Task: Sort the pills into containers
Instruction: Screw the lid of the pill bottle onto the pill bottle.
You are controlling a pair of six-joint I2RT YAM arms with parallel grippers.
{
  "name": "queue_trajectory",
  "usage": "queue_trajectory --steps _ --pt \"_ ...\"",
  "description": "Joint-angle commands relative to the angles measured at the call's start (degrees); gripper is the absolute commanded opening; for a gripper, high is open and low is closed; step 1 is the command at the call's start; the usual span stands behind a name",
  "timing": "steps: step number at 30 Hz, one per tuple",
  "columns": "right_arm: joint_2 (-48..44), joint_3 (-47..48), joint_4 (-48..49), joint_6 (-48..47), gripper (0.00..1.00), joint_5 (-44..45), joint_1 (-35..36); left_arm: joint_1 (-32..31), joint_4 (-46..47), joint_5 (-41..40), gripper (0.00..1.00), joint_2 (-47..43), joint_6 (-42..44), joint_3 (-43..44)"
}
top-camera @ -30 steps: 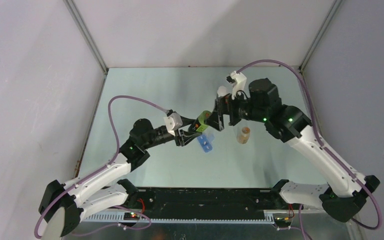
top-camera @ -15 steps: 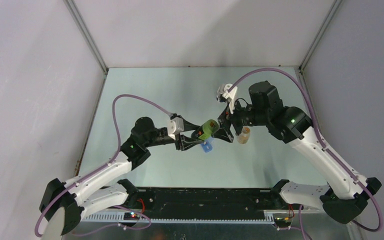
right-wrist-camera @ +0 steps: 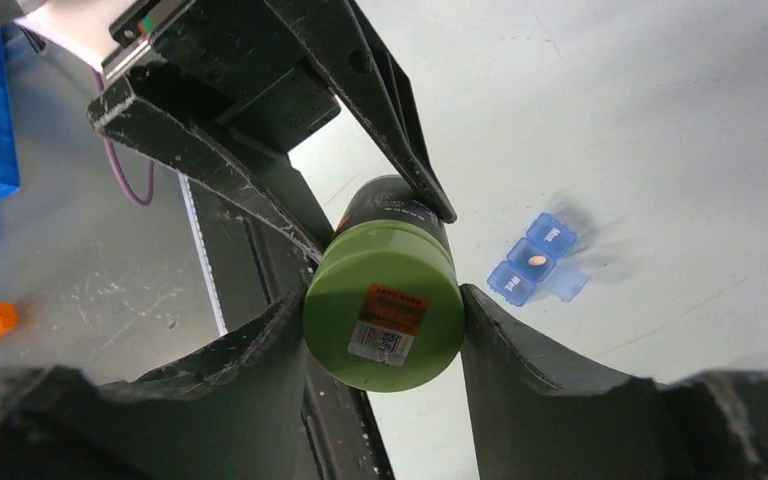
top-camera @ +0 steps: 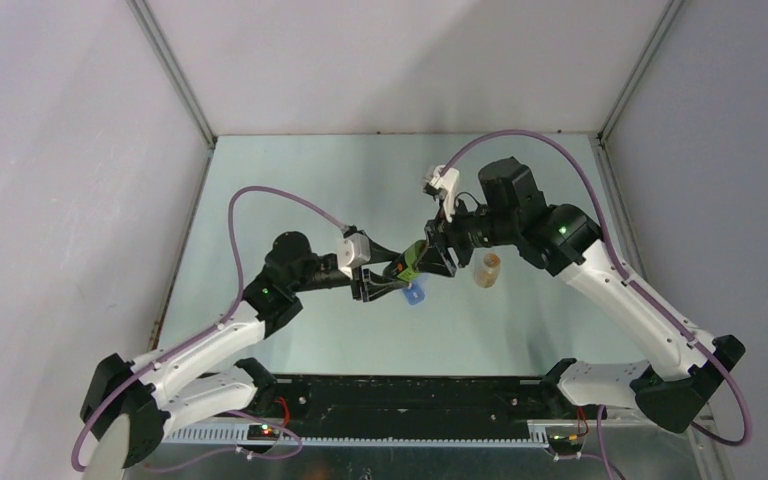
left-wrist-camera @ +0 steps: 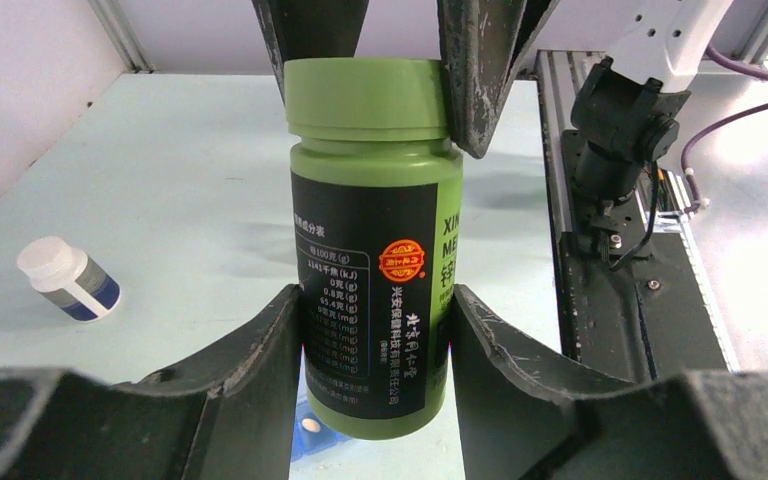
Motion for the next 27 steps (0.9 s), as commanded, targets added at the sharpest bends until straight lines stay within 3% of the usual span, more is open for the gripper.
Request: queue_trajectory --steps 1,6,9,11,19,21,23,25,26,27 --pt "-0.41 -1.13 8.75 9.22 0.42 0.83 2.25 -0.55 4.75 -1.79 0.00 -1.54 0.79 2.12" --pt "0.36 -1.61 10.72 20.80 0.35 11.11 7.42 -0.50 5.26 -6.58 0.00 -3.57 1.22 1.08" --pt "1.37 -1.58 10.23 28.86 0.31 22.58 9.28 -0.58 5.12 -10.48 0.00 -4.46 1.59 0.55" --pt "2.22 -1.15 9.57 30.31 0.30 28.31 10.81 -0.51 5.13 -12.94 0.00 -4.84 1.82 0.29" --pt "5.93 3.23 4.82 29.92 0.33 36.33 12.44 -0.50 2.31 -16.87 0.00 -4.71 2.16 1.39" --pt "6.77 4.74 3.12 31.91 0.37 38.94 12.59 -0.53 2.02 -17.73 0.00 -4.63 2.18 1.50" --pt "6.96 5.51 2.24 34.28 0.48 40.82 12.62 -0.49 1.85 -18.05 0.00 -4.45 2.21 1.58" --pt "6.37 5.45 3.26 35.28 0.68 40.99 12.75 -0.55 1.44 -18.09 0.00 -4.22 2.39 1.74" --pt "5.41 5.00 3.88 34.70 0.82 40.33 12.88 -0.49 1.12 -18.09 0.00 -4.10 2.52 1.78" --pt "4.71 4.73 5.14 34.26 0.88 39.94 12.83 -0.52 1.00 -18.03 0.00 -3.92 2.59 1.87"
